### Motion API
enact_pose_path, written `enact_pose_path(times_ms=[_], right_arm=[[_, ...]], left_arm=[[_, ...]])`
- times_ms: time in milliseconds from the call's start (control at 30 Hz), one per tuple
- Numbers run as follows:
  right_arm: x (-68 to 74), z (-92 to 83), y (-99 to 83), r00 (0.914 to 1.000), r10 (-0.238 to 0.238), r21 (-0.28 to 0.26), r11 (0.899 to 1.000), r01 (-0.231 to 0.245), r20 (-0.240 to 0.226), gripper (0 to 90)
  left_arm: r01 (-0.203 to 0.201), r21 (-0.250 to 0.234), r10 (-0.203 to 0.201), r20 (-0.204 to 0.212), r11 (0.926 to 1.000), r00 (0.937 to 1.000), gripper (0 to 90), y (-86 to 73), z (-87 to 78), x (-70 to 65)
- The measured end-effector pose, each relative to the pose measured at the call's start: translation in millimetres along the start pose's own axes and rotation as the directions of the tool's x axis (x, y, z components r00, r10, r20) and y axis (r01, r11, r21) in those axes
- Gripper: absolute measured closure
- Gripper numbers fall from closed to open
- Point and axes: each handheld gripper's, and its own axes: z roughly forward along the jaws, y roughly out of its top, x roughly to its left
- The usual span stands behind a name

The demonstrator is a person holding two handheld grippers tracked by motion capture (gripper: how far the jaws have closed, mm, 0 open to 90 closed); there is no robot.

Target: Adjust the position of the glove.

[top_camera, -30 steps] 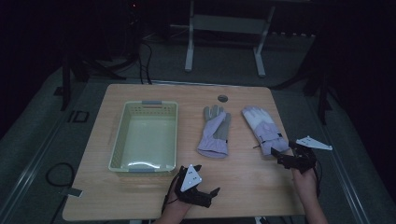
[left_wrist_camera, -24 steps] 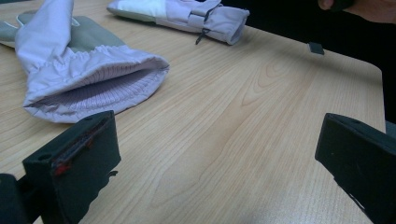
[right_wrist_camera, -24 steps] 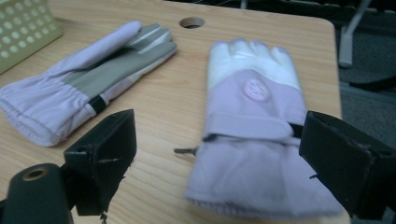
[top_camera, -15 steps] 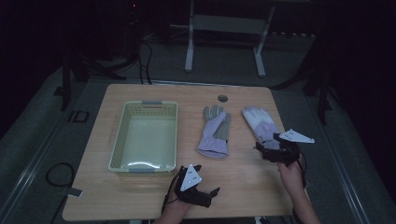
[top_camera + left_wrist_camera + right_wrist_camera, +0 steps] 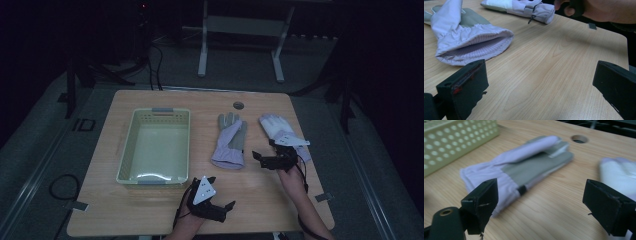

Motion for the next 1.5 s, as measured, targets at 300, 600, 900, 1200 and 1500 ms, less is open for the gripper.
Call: enact_pose_path(times_ms=[300, 600, 900, 1200, 1500], right_arm=[[16.0, 36.7, 9.0, 0.9920, 0.074, -0.040, 0.996, -0.079, -0.102, 12.9], [25.6, 74.9, 21.9, 0.9969, 0.076, -0.018, 0.997, -0.076, 0.019, 19.4], [28.7, 100.5, 16.6, 0.9928, 0.102, 0.029, 0.994, -0.104, 0.063, 23.5], [29.4, 107.3, 8.3, 0.9967, 0.053, 0.104, 0.993, -0.059, 0.062, 34.3], [28.2, 106.6, 5.2, 0.9945, 0.069, 0.099, 0.992, -0.076, 0.080, 62.0]], left_arm=[[0.001, 0.002, -0.001, 0.008, 1.0000, 1.0000, 0.0, -0.1, -0.1, 0.0], [0.001, 0.002, -0.001, 0.013, 1.0000, 0.9999, 0.0, -0.1, -0.3, 0.2], [0.001, 0.001, -0.001, 0.018, 1.0000, 0.9998, 0.0, -0.2, -0.6, 0.6], [0.004, 0.003, -0.004, 0.018, 1.0000, 0.9998, 0.0, -0.1, -0.3, 0.6], [0.005, 0.003, -0.005, 0.015, 1.0000, 0.9999, 0.0, -0.1, -0.3, 0.7]])
